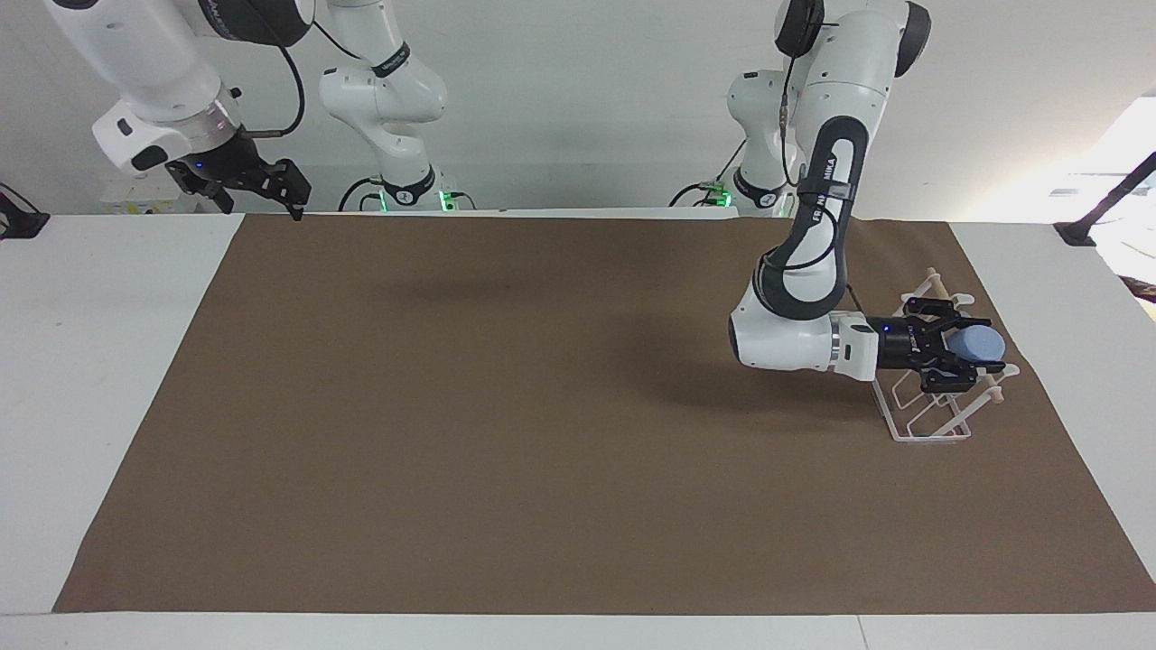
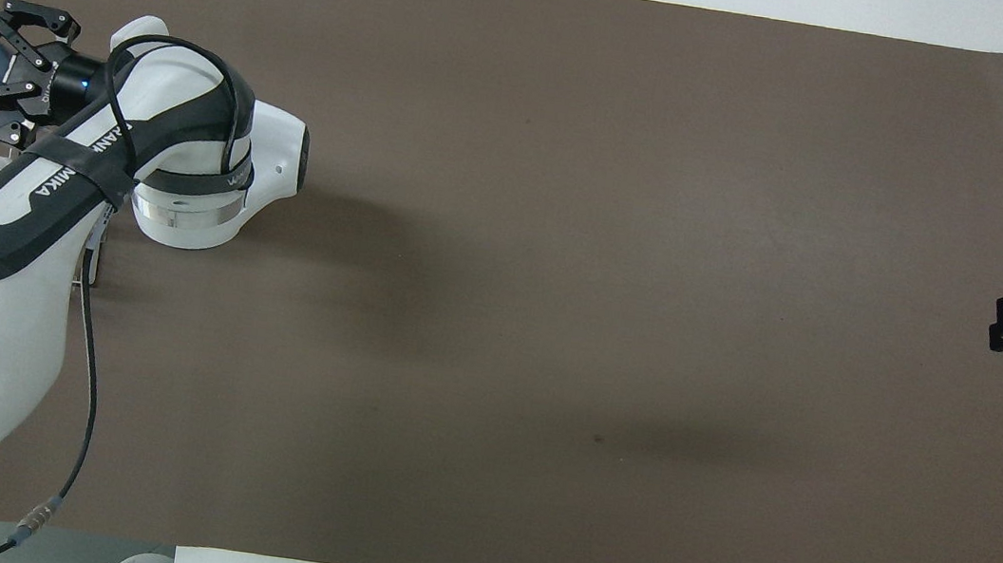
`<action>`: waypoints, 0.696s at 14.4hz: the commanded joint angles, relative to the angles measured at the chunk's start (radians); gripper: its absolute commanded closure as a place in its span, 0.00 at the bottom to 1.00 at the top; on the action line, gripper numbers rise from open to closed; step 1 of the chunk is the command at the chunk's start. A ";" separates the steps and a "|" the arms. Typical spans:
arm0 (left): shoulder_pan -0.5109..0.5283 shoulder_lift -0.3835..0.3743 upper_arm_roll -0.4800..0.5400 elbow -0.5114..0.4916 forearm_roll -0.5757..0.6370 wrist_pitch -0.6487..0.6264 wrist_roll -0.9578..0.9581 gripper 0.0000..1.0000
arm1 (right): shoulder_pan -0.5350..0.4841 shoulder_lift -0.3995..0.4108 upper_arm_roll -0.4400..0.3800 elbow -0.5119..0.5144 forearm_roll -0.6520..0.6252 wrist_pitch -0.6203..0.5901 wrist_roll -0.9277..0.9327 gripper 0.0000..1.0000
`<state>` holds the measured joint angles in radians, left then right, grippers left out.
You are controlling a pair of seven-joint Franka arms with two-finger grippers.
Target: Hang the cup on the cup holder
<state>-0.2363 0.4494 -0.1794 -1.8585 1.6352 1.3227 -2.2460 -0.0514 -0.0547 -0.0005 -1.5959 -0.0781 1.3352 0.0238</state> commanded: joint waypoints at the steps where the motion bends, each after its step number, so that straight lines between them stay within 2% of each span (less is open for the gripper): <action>1: 0.012 -0.001 -0.005 -0.008 -0.017 0.042 -0.038 1.00 | -0.007 -0.011 0.002 -0.009 -0.003 -0.008 -0.022 0.01; 3: 0.014 -0.003 -0.005 -0.008 -0.044 0.062 -0.055 1.00 | -0.005 -0.011 0.002 -0.009 -0.003 -0.008 -0.022 0.01; 4: 0.014 -0.001 -0.005 -0.008 -0.058 0.067 -0.055 0.90 | -0.005 -0.011 0.002 -0.007 -0.003 -0.007 -0.022 0.01; 5: 0.014 -0.001 -0.005 -0.008 -0.072 0.069 -0.055 0.68 | -0.005 -0.011 0.002 -0.007 -0.003 -0.008 -0.022 0.01; 7: 0.031 -0.001 -0.003 -0.008 -0.104 0.069 -0.055 0.13 | -0.005 -0.011 0.002 -0.007 -0.003 -0.008 -0.022 0.01; 8: 0.049 0.002 -0.006 -0.008 -0.104 0.084 -0.055 0.00 | -0.005 -0.011 0.002 -0.007 -0.003 -0.008 -0.022 0.01; 10: 0.048 0.003 -0.003 -0.004 -0.106 0.125 -0.055 0.00 | -0.005 -0.011 0.002 -0.009 -0.003 -0.007 -0.022 0.01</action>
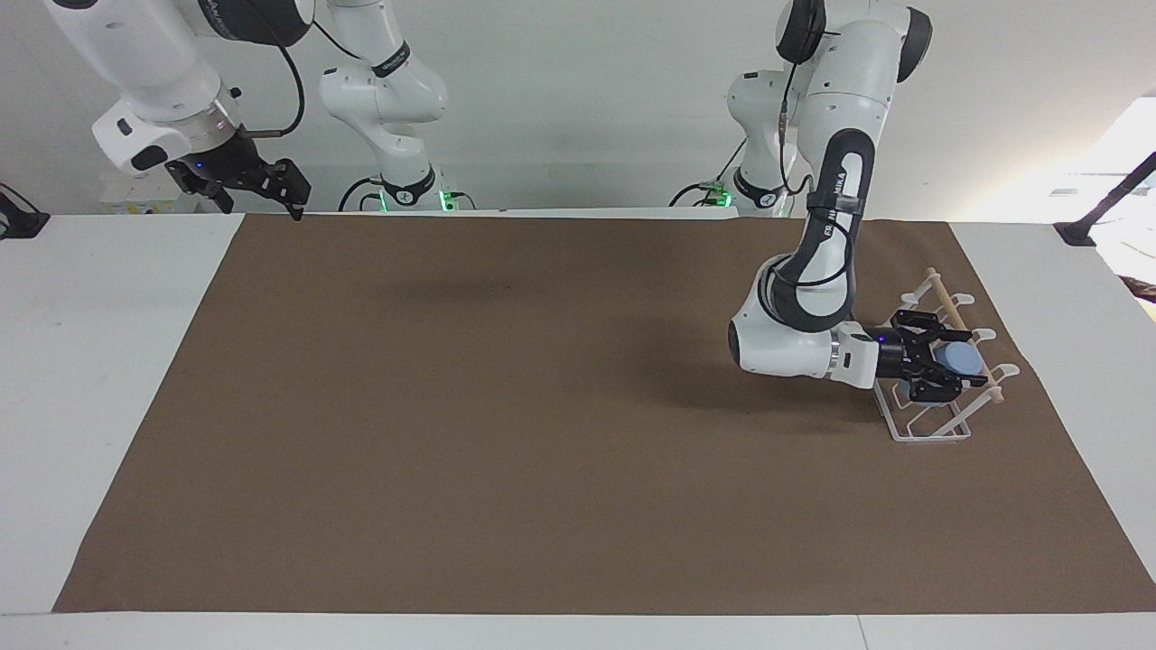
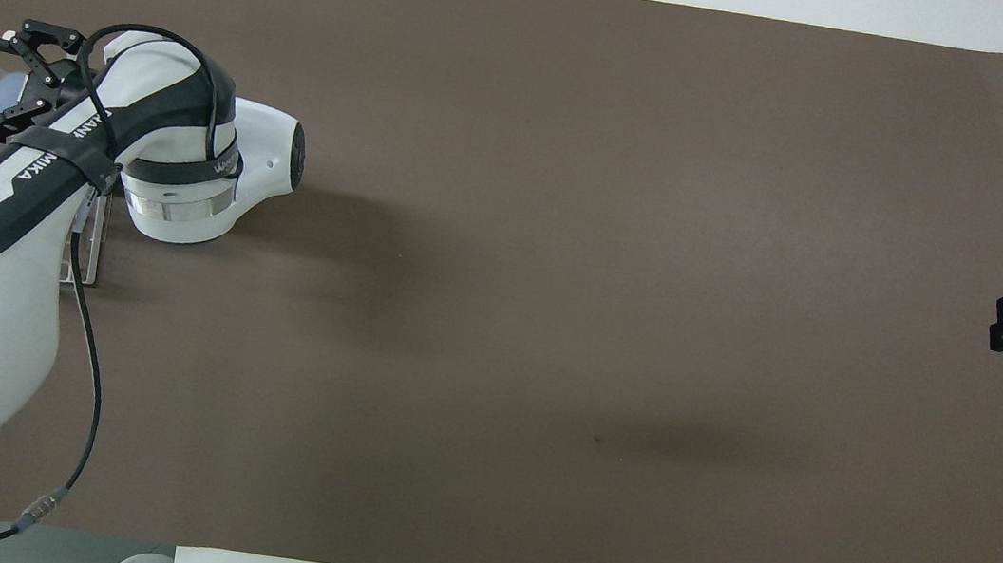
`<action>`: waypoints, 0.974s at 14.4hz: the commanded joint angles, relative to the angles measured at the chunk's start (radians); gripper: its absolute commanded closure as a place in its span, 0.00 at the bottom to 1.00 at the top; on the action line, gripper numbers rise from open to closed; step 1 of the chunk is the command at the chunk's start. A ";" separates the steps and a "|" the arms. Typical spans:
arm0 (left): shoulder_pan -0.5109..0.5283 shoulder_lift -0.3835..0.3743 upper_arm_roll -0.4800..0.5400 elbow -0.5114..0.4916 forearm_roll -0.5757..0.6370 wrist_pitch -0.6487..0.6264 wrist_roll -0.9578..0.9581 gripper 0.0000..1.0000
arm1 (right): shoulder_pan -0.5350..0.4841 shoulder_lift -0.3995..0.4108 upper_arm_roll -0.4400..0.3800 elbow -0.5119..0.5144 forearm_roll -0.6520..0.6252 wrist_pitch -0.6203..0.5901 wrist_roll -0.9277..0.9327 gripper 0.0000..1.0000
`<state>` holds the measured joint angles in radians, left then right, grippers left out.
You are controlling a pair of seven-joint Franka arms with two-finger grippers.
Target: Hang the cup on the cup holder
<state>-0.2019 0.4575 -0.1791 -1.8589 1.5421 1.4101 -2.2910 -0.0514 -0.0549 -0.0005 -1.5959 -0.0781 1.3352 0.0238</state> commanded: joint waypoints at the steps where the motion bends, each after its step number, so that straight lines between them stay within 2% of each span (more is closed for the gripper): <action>1: 0.012 -0.005 -0.003 0.000 -0.013 0.038 -0.010 0.00 | -0.005 -0.011 0.002 -0.007 -0.003 -0.007 -0.022 0.01; 5: -0.010 -0.054 -0.010 0.029 -0.039 0.043 -0.001 0.00 | -0.005 -0.011 0.002 -0.009 -0.003 -0.008 -0.022 0.01; 7: -0.051 -0.060 -0.010 0.033 -0.103 0.020 0.040 0.01 | -0.005 -0.011 0.002 -0.007 -0.003 -0.007 -0.022 0.01; 9: -0.054 -0.057 -0.011 0.108 -0.219 0.032 0.106 0.00 | -0.005 -0.011 0.002 -0.007 -0.003 -0.007 -0.022 0.01; 12: -0.009 -0.152 -0.005 0.139 -0.364 0.168 0.284 0.00 | -0.005 -0.011 0.002 -0.007 -0.003 -0.008 -0.022 0.01; 14: 0.036 -0.213 -0.008 0.144 -0.411 0.181 0.461 0.00 | -0.005 -0.011 0.002 -0.007 -0.003 -0.007 -0.022 0.01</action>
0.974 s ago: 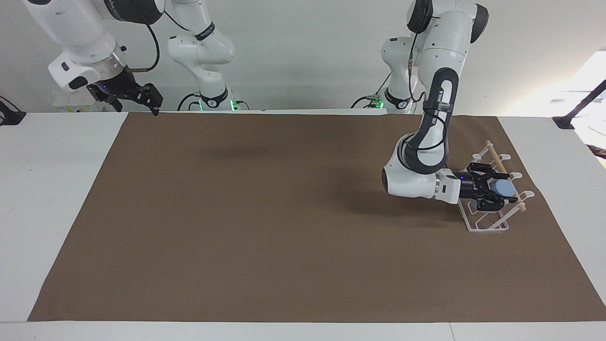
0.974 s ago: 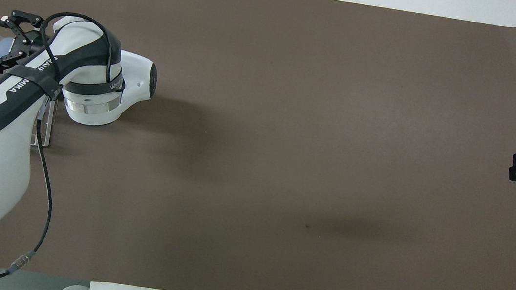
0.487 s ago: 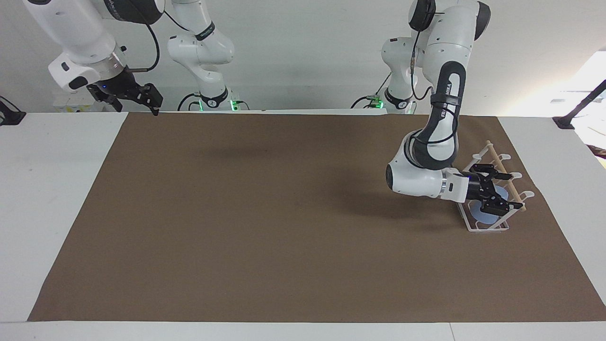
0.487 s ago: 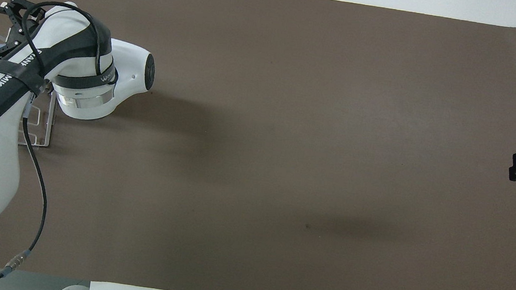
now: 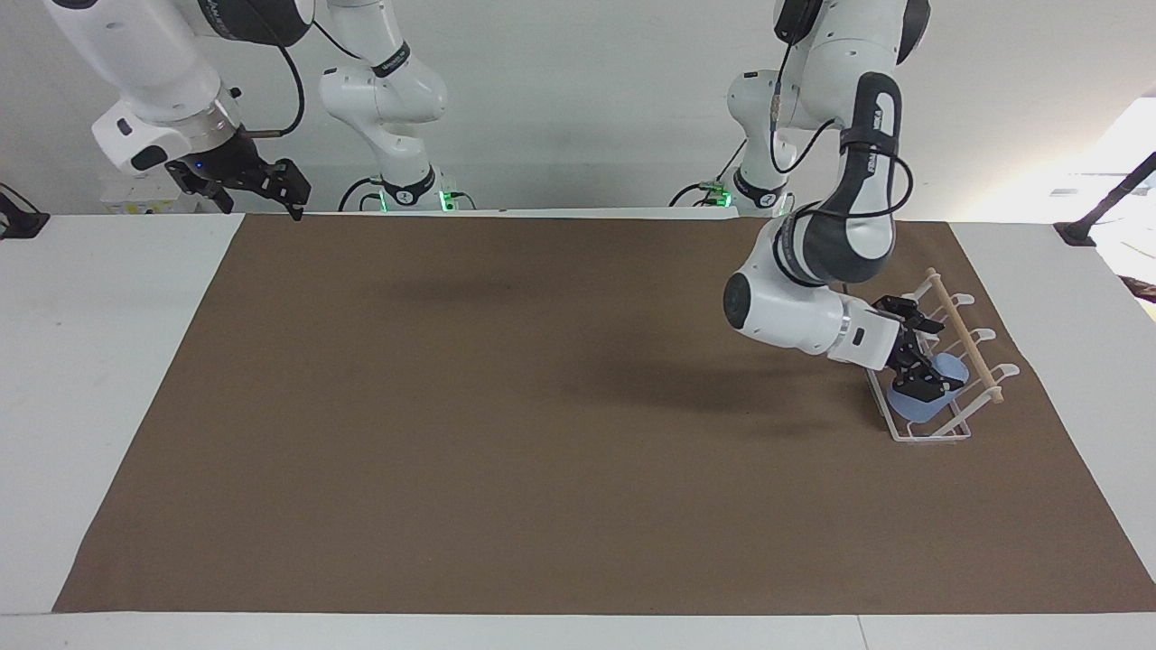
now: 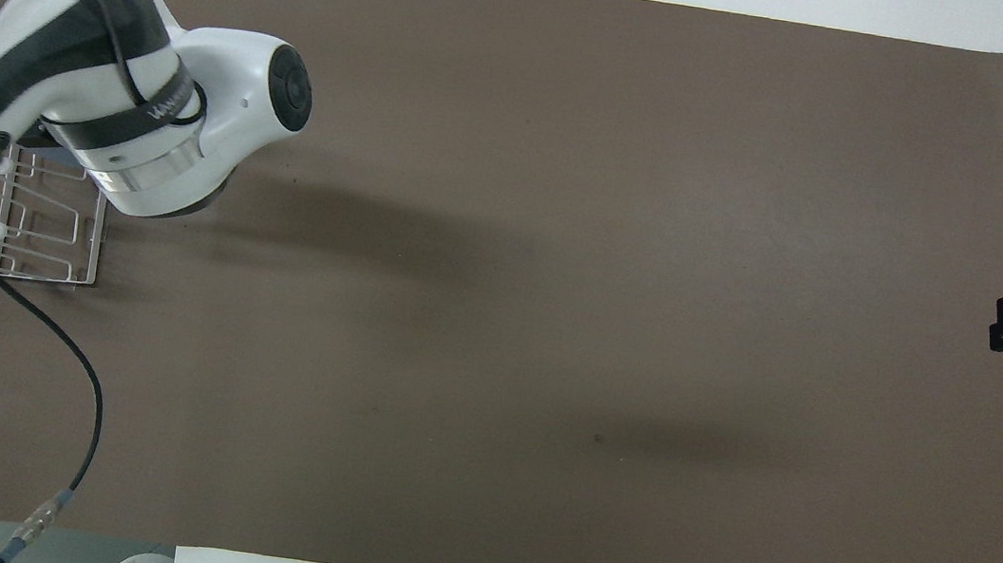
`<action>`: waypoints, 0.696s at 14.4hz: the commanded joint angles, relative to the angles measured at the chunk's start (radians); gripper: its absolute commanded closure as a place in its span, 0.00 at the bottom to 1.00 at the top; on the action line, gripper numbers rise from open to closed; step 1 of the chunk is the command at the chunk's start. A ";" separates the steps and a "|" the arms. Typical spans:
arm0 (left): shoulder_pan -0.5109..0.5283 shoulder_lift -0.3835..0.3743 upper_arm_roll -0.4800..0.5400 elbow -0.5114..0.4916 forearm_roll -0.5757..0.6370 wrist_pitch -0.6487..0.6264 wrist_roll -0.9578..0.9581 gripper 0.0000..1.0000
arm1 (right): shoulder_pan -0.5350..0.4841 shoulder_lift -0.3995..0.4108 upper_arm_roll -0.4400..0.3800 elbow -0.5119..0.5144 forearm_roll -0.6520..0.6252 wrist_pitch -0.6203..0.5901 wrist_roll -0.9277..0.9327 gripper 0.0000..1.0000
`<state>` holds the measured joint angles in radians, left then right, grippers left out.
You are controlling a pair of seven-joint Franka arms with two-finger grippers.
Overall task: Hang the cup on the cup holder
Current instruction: 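Lower the cup onto the rack dowel and open the left gripper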
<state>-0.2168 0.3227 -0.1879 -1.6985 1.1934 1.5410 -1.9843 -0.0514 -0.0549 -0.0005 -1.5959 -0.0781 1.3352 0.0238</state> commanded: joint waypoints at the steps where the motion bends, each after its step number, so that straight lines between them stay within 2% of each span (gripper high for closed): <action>1: 0.069 -0.117 0.001 -0.027 -0.102 0.048 0.291 0.00 | -0.005 -0.011 0.002 -0.009 -0.003 -0.008 -0.022 0.01; 3: 0.085 -0.177 0.005 -0.029 -0.260 0.048 0.540 0.00 | -0.005 -0.011 0.002 -0.007 -0.003 -0.007 -0.022 0.01; 6: 0.132 -0.269 0.002 -0.029 -0.450 0.056 0.793 0.00 | -0.005 -0.011 0.002 -0.007 -0.003 -0.008 -0.022 0.01; 8: 0.148 -0.303 0.014 -0.010 -0.590 0.073 1.050 0.00 | -0.005 -0.011 0.002 -0.007 -0.003 -0.008 -0.022 0.01; 10: 0.168 -0.317 0.030 0.000 -0.706 0.077 1.194 0.00 | -0.005 -0.011 0.002 -0.007 -0.003 -0.008 -0.022 0.01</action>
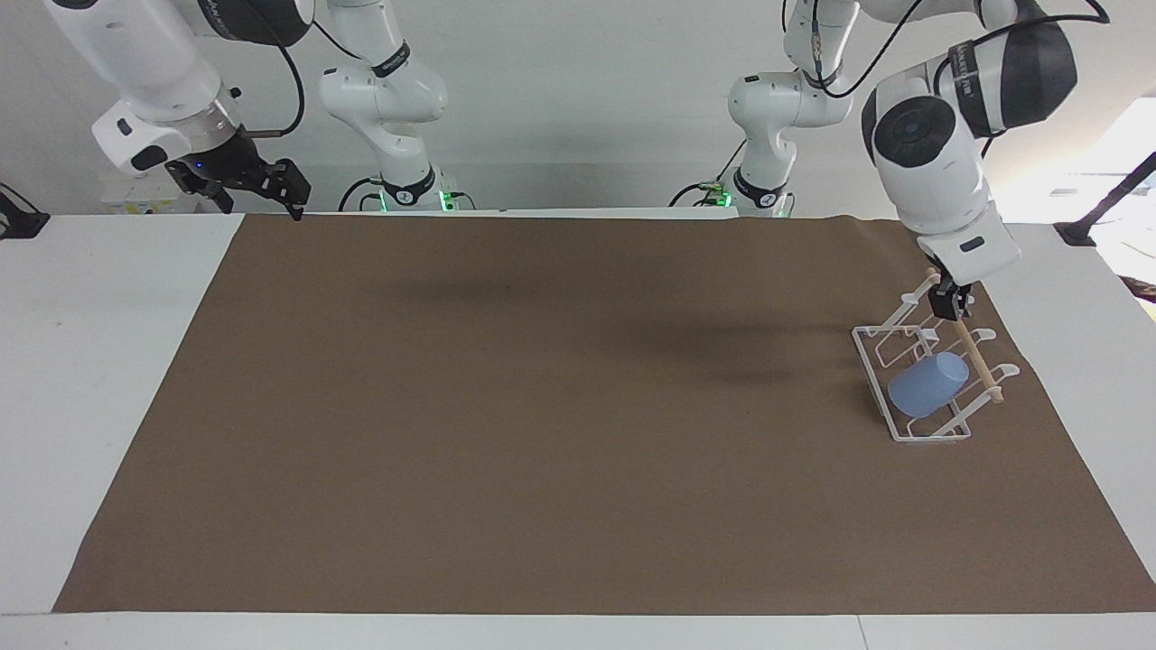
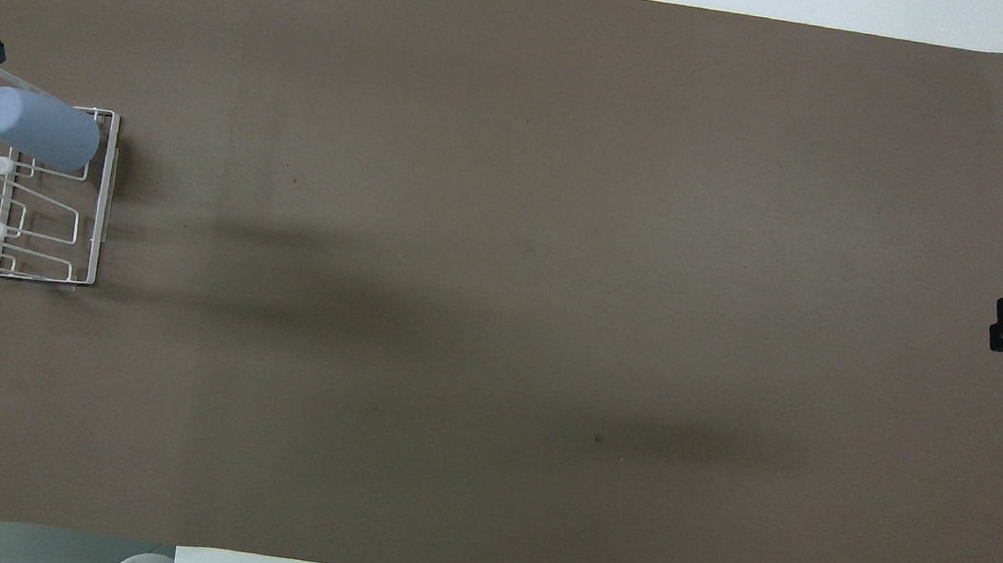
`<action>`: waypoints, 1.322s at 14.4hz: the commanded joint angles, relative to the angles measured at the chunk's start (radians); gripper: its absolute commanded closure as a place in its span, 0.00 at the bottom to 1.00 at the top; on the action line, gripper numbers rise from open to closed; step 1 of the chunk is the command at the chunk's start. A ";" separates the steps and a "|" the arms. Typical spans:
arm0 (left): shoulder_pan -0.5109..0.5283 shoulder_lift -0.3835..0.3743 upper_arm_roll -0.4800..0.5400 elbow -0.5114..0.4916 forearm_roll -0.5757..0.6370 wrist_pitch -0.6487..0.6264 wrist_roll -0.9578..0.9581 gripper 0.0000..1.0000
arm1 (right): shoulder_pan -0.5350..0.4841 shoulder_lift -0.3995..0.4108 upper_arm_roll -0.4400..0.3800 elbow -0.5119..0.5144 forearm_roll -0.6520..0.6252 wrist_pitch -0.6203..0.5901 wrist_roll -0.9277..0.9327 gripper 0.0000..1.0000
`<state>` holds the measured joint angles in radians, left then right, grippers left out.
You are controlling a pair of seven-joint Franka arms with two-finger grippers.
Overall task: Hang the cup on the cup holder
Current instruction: 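Lower the cup onto the rack dowel and open the left gripper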
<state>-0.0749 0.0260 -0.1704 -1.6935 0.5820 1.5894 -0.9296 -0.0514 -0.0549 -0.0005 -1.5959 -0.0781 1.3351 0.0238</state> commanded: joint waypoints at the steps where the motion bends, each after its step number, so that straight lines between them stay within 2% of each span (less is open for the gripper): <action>1: 0.038 -0.020 0.012 0.017 -0.175 0.037 0.225 0.00 | -0.005 -0.011 0.002 -0.007 -0.003 -0.008 -0.022 0.01; 4: 0.090 -0.037 0.020 0.025 -0.347 0.015 0.504 0.00 | -0.005 -0.011 0.002 -0.007 -0.003 -0.008 -0.022 0.01; 8: 0.133 -0.070 0.028 0.018 -0.507 -0.121 0.805 0.00 | -0.005 -0.011 0.002 -0.007 -0.003 -0.008 -0.022 0.01; 11: 0.122 -0.066 0.023 0.024 -0.559 -0.111 0.824 0.00 | -0.005 -0.011 0.002 -0.007 -0.003 -0.008 -0.022 0.01; 14: 0.101 -0.063 0.012 0.028 -0.573 -0.108 0.926 0.00 | -0.005 -0.011 0.002 -0.007 -0.003 -0.007 -0.022 0.01; 19: 0.007 -0.034 0.084 0.107 -0.587 -0.118 0.925 0.00 | -0.005 -0.011 0.002 -0.007 -0.003 -0.008 -0.022 0.01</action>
<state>-0.0339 -0.0276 -0.1286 -1.6316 0.0106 1.4938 -0.0265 -0.0514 -0.0549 -0.0005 -1.5959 -0.0781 1.3351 0.0238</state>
